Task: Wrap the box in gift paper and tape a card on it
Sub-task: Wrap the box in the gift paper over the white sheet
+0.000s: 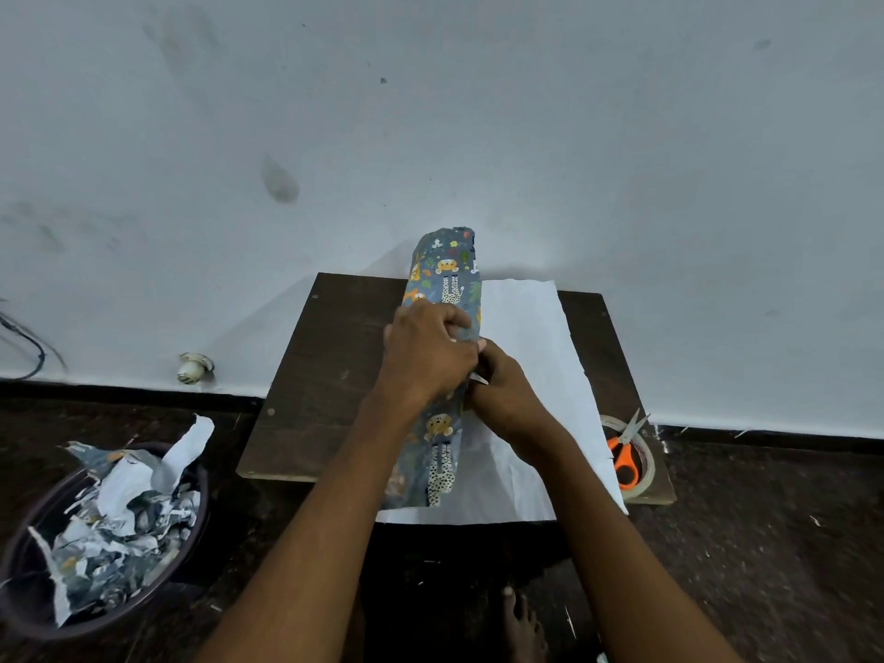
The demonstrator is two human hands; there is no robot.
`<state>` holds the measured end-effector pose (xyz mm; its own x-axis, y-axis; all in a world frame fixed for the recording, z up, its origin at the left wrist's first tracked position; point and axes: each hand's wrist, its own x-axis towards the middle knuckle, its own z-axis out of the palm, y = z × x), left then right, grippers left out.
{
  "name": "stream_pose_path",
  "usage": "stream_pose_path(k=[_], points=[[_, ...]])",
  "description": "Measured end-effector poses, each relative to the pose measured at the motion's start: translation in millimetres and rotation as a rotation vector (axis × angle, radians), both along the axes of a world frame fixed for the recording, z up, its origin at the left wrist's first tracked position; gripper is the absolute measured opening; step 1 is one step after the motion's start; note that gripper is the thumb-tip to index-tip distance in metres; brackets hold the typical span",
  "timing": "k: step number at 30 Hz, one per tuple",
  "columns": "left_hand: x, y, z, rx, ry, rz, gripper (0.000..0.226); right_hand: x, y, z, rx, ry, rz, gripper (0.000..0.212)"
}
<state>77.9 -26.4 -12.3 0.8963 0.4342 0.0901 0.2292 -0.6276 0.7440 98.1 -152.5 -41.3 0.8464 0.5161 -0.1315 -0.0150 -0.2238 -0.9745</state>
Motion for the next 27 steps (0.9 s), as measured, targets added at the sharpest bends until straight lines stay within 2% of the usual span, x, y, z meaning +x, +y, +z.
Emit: stream_pose_path(k=[2, 3, 6, 9, 13, 18, 22, 27], points=[[-3, -1, -3, 0.205, 0.036, 0.026, 0.034, -1, 1, 1, -0.031, -0.014, -0.01, 0.06], [-4, 0, -4, 0.231, 0.057, 0.021, 0.037, 0, 1, 2, -0.045, -0.011, -0.007, 0.06], [-4, 4, -10, 0.209, 0.104, -0.038, 0.039, 6, -3, 3, -0.099, 0.012, 0.012, 0.064], [-2, 5, -13, 0.207, 0.129, -0.077, 0.042, 16, -13, 5, -0.224, -0.038, -0.156, 0.074], [0, 3, -14, 0.154, 0.138, -0.109, 0.043, 28, -35, 10, -0.503, -0.237, -0.437, 0.054], [-1, 1, -13, 0.102, 0.072, -0.108, 0.049, 30, -45, 9, -0.755, -0.176, -0.477, 0.051], [-3, 0, -13, 0.122, 0.087, -0.104, 0.059, 31, -46, 8, -0.795, -0.193, -0.485, 0.051], [-4, 2, -14, 0.123, 0.112, -0.085, 0.063, 34, -47, 8, -0.711, -0.232, -0.512, 0.047]])
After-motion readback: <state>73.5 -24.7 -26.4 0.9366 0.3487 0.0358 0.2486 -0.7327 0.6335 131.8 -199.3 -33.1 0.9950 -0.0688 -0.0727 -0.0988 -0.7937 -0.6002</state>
